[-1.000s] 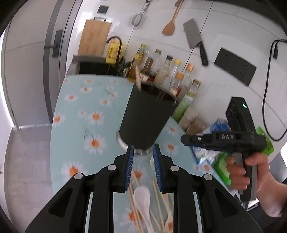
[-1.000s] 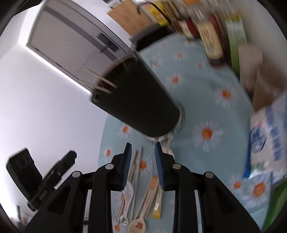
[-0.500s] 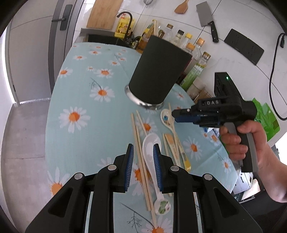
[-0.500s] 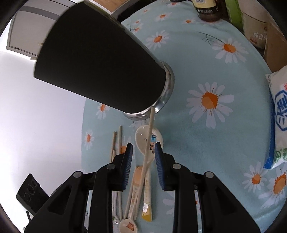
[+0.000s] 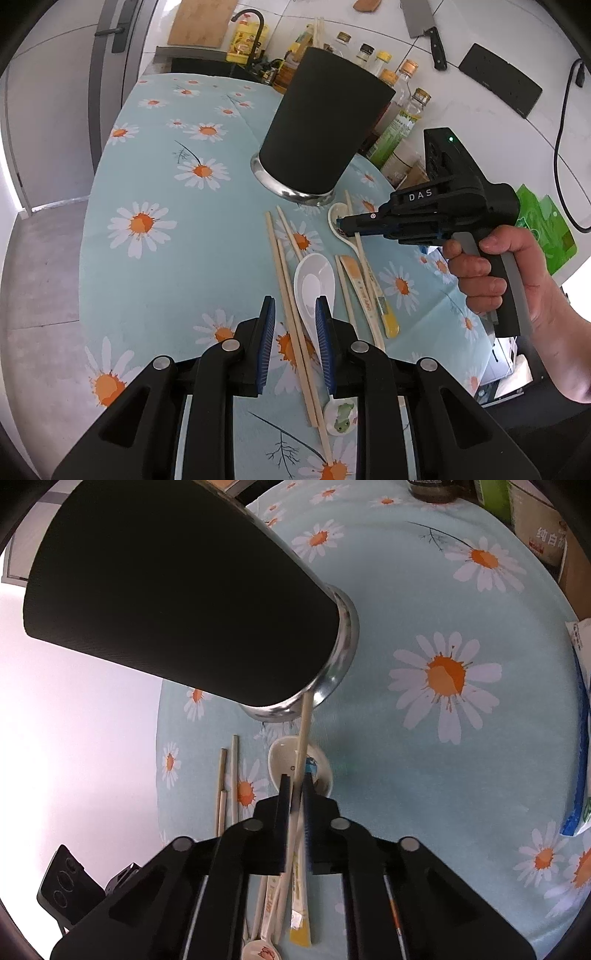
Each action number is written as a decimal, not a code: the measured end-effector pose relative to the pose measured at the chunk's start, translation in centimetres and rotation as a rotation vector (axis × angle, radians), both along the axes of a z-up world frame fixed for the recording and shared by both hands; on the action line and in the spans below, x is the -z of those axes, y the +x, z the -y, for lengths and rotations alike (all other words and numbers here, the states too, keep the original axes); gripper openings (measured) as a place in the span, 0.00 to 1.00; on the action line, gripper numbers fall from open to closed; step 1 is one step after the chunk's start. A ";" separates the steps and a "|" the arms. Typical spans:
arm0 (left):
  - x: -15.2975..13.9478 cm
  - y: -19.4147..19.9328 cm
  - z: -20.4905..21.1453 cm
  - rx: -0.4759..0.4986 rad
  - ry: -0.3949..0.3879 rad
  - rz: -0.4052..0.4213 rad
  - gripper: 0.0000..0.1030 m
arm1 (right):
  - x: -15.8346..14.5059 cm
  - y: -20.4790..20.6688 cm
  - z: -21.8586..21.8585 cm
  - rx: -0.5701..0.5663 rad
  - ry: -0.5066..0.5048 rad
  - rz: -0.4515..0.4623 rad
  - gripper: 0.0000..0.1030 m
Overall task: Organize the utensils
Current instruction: 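Lower the right gripper onto another wooden chopstick and close, then grasp the white ceramic spoon with the left gripper while the right gripper holds the chopstick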
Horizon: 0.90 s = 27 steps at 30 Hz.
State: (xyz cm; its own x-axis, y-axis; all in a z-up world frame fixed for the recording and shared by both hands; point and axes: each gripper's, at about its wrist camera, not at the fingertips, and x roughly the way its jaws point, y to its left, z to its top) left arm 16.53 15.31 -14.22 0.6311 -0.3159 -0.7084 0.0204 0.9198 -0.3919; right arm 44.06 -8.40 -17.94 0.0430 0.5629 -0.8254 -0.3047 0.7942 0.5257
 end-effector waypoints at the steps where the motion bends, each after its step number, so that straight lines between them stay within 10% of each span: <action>1: 0.1 0.1 0.0 0.005 0.000 -0.004 0.21 | 0.1 0.0 0.0 0.000 0.007 -0.003 0.06; 27: 1.6 6.3 1.6 0.231 0.054 -0.112 0.21 | -7.8 -3.7 7.0 0.032 0.130 0.123 0.06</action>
